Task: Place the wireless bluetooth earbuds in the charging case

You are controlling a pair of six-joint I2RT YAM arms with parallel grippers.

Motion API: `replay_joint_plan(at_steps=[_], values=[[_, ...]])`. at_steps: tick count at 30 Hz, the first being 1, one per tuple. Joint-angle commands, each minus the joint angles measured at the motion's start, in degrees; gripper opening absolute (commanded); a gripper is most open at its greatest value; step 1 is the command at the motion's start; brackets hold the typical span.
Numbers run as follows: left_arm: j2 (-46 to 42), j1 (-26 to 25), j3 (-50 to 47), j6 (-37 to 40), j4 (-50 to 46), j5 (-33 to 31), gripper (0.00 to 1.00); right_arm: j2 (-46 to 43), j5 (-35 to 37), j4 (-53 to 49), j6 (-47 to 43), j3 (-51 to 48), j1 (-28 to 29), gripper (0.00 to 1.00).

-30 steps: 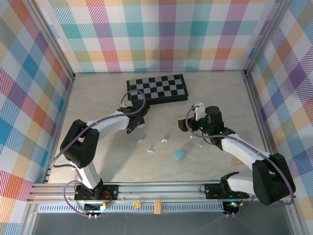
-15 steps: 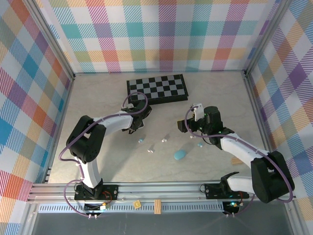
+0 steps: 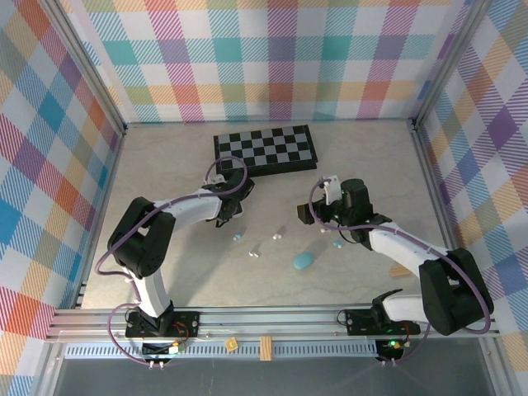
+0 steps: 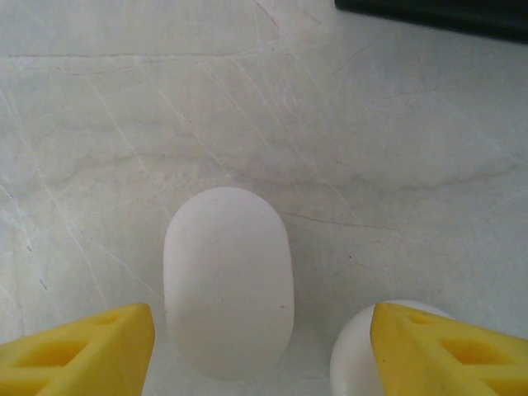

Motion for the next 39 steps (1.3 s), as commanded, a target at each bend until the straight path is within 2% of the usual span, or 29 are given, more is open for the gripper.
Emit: replay_joint_plan(at_steps=[1, 13, 21, 39], values=[[-2.96, 1.1, -1.08, -0.75, 0.93, 0.22, 0.7, 0.86, -1.08, 1.83, 0.04, 1.8, 0.5, 0.99], [-2.59, 3.07, -3.96, -1.01, 4.46, 3.88, 0.67, 1.48, -0.73, 1.6, 0.06, 2.33, 1.14, 0.99], [-1.29, 3.51, -4.38, -1.08, 5.45, 4.49, 0.61, 2.0, -0.38, 1.23, 0.12, 2.64, 1.47, 0.99], [0.41, 4.14, -5.24, -1.05, 6.82, 5.35, 0.56, 3.1, 0.06, 1.04, 0.39, 3.22, 2.09, 0.99]])
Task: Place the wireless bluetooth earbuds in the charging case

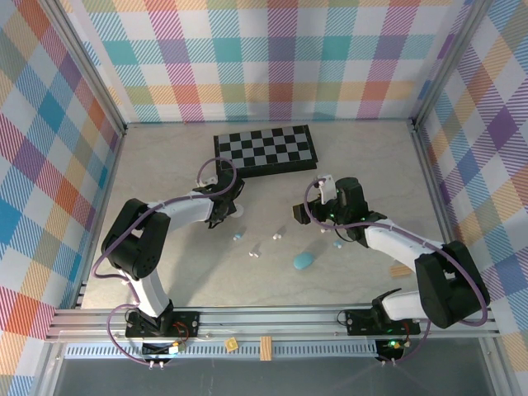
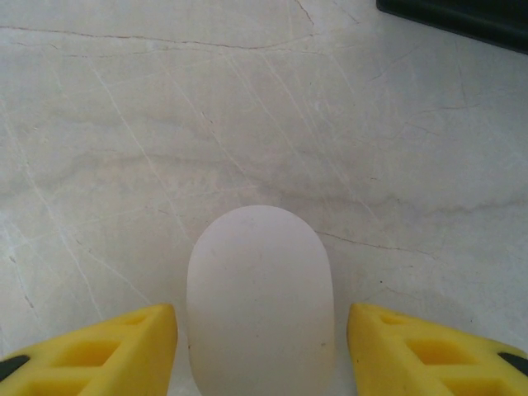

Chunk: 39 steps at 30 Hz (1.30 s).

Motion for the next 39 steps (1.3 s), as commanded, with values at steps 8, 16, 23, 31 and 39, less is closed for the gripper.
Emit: replay_joint_plan(at_steps=[8, 16, 23, 31, 39], values=[[1.92, 0.56, -1.13, -0.8, 0.88, 0.98, 0.53, 0.56, 0.13, 0.44, 0.36, 1.81, 0.67, 0.99], [-0.14, 0.49, -1.21, 0.14, 0.77, 0.68, 0.4, 0.14, 0.41, 0.15, 0.8, 1.83, 0.83, 0.99], [-7.84, -1.06, -1.91, 11.31, 5.76, 1.66, 0.4, -1.94, -0.46, -1.04, 8.69, 3.52, 0.66, 0.99], [-17.49, -3.29, -3.53, 36.39, 15.25, 21.35, 0.44, -4.81, -7.9, -9.93, 22.65, 10.7, -0.69, 0.99], [-20.12, -5.83, -4.8, 50.9, 23.35, 41.57, 0.42, -0.5, -18.19, -25.32, 29.42, 22.74, -2.32, 0.99]])
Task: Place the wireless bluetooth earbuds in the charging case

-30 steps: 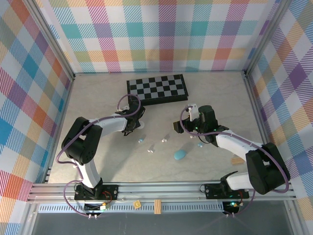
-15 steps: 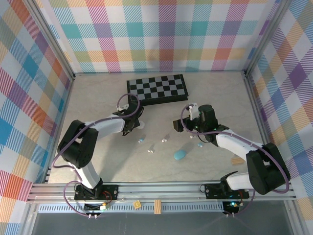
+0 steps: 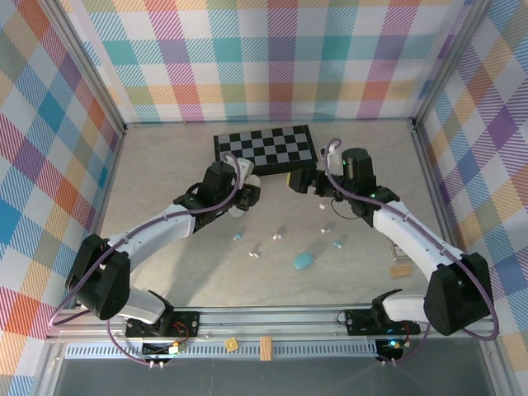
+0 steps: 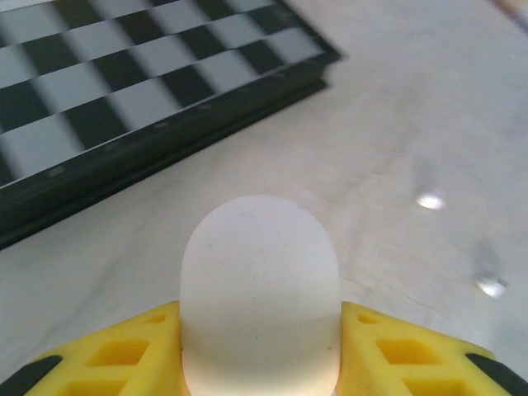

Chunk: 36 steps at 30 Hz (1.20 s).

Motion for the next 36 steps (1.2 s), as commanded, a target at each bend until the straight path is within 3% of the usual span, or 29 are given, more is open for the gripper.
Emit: replay_joint_plan(at_steps=[1, 7, 11, 28, 31, 34, 36], values=[[-1.33, -1.01, -0.69, 10.04, 5.26, 13.31, 0.42, 2.58, -6.49, -9.38, 4.41, 4.1, -0.45, 0.99], [-2.1, -1.77, -1.17, 14.62, 8.73, 21.95, 0.42, 6.27, -15.39, -10.8, 7.59, 6.59, -0.61, 0.99], [-2.08, -2.77, -0.91, 16.42, 8.72, 23.3, 0.42, 7.7, -20.99, -8.74, 10.17, 6.76, -0.55, 0.91], [-0.81, -4.76, 0.1, 17.2, 10.31, 21.49, 0.42, 9.46, -26.05, -7.81, 11.87, 6.24, -0.55, 0.26], [-0.89, -4.92, -0.52, 16.31, 11.88, 21.26, 0.42, 8.85, -25.32, -7.43, 12.01, 6.06, -0.68, 0.2], [-1.47, -4.89, -2.6, 14.59, 16.73, 20.47, 0.51, 7.84, -25.64, -5.03, 14.18, 5.26, -1.54, 0.2], [-2.24, -4.98, -4.43, 13.17, 20.56, 19.62, 0.65, 7.31, -26.79, -1.92, 17.25, 4.32, -2.76, 0.2]])
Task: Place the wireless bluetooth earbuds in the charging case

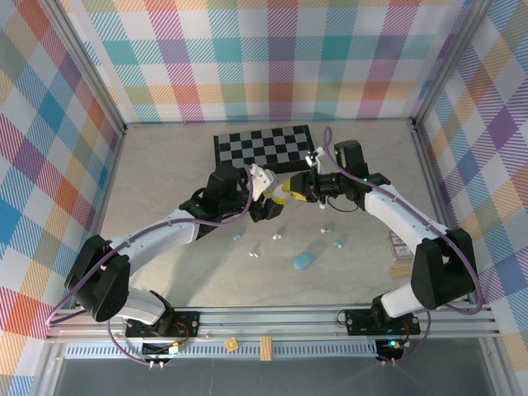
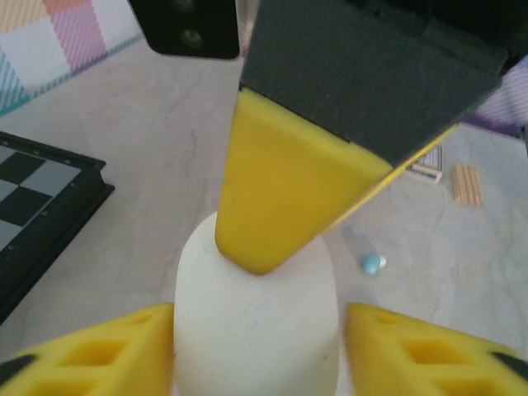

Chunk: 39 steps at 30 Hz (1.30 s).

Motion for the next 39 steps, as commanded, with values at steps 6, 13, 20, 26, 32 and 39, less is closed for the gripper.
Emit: replay_joint_plan(at_steps=[6, 13, 20, 26, 32, 39], values=[[-4.19, -0.68, -10.4, -8.5, 28.81, -5.03, 1.0, -3.14, -6.94, 14.53, 14.09, -3.68, -4.46, 0.2], [2.74, -0.61, -21.3, -10.41, 65.37, -8.06, 0.94, -3.42, -12.74, 33.49, 27.87, -8.47, -5.74, 0.21], [6.41, -0.61, -17.73, -10.41, 65.18, -3.74, 0.9, -2.49, -13.42, 53.03, 42.81, -12.7, -5.68, 0.21], [8.64, -0.68, -14.13, -14.14, 65.27, -2.71, 0.84, -2.23, -12.7, 58.9, 47.18, -14.34, -5.66, 0.19], [10.13, -1.19, -12.17, -15.23, 65.27, -2.03, 0.81, -2.45, -12.21, 59.12, 47.19, -14.32, -5.71, 0.18], [11.7, -1.92, -10.41, -16.02, 65.27, -2.77, 0.73, -2.01, -12.02, 59.36, 47.37, -14.08, -5.66, 0.19]])
